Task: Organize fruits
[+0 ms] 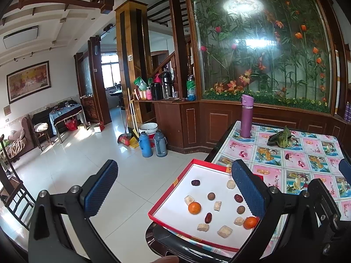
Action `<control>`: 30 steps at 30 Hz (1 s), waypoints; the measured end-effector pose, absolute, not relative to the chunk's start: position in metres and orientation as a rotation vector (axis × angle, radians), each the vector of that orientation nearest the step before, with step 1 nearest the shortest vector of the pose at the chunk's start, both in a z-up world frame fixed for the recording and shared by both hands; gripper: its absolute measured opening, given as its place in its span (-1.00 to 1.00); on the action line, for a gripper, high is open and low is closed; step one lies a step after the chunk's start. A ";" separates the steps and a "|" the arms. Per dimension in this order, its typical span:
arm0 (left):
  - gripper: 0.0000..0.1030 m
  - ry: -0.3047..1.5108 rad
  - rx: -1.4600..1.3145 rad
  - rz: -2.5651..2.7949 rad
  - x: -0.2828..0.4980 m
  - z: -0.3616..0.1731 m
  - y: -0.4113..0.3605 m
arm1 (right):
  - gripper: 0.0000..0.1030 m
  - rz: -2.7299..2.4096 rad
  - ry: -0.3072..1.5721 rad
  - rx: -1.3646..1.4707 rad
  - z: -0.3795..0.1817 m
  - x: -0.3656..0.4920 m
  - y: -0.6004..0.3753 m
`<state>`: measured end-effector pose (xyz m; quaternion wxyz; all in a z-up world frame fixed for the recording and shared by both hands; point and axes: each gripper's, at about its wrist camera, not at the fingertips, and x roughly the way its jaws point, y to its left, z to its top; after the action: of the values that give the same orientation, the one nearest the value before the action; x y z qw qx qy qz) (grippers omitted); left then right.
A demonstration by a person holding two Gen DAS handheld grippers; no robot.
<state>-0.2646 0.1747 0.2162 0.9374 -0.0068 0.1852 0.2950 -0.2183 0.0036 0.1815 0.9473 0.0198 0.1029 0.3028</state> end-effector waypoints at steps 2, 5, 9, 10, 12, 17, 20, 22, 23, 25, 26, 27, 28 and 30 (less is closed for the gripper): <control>1.00 0.380 -0.027 0.601 -0.263 0.216 0.176 | 0.99 0.615 0.209 0.037 0.182 -0.218 0.004; 1.00 0.377 -0.039 0.602 -0.262 0.215 0.179 | 0.99 0.620 0.213 0.038 0.182 -0.218 0.005; 1.00 0.381 -0.047 0.607 -0.261 0.209 0.184 | 0.99 0.621 0.220 0.027 0.181 -0.217 0.007; 1.00 0.384 -0.052 0.606 -0.260 0.207 0.186 | 0.99 0.622 0.223 0.025 0.181 -0.217 0.008; 1.00 0.390 -0.055 0.610 -0.259 0.201 0.190 | 0.99 0.621 0.228 0.022 0.180 -0.216 0.010; 1.00 0.437 -0.052 0.601 -0.248 0.185 0.197 | 0.99 0.613 0.264 0.014 0.175 -0.210 0.016; 1.00 0.447 -0.024 0.603 -0.242 0.177 0.199 | 0.99 0.609 0.284 0.010 0.172 -0.206 0.021; 1.00 0.441 -0.014 0.612 -0.243 0.173 0.201 | 0.99 0.605 0.293 0.003 0.170 -0.205 0.025; 1.00 0.438 -0.013 0.615 -0.242 0.170 0.203 | 0.99 0.604 0.299 -0.001 0.169 -0.204 0.027; 1.00 0.443 -0.023 0.615 -0.240 0.165 0.209 | 0.99 0.602 0.309 -0.016 0.166 -0.203 0.033; 1.00 0.448 -0.032 0.612 -0.240 0.164 0.212 | 0.99 0.599 0.311 -0.023 0.165 -0.203 0.035; 1.00 0.452 -0.043 0.610 -0.240 0.161 0.216 | 0.99 0.595 0.313 -0.030 0.165 -0.202 0.038; 1.00 0.457 -0.052 0.613 -0.238 0.159 0.220 | 0.99 0.593 0.316 -0.034 0.163 -0.201 0.040; 1.00 0.465 -0.064 0.621 -0.237 0.154 0.227 | 0.99 0.591 0.324 -0.037 0.162 -0.198 0.044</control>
<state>-0.2372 0.2272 0.1541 0.9252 -0.0310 0.2269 0.3027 -0.1983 0.0443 0.1623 0.9436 -0.0183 0.1588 0.2899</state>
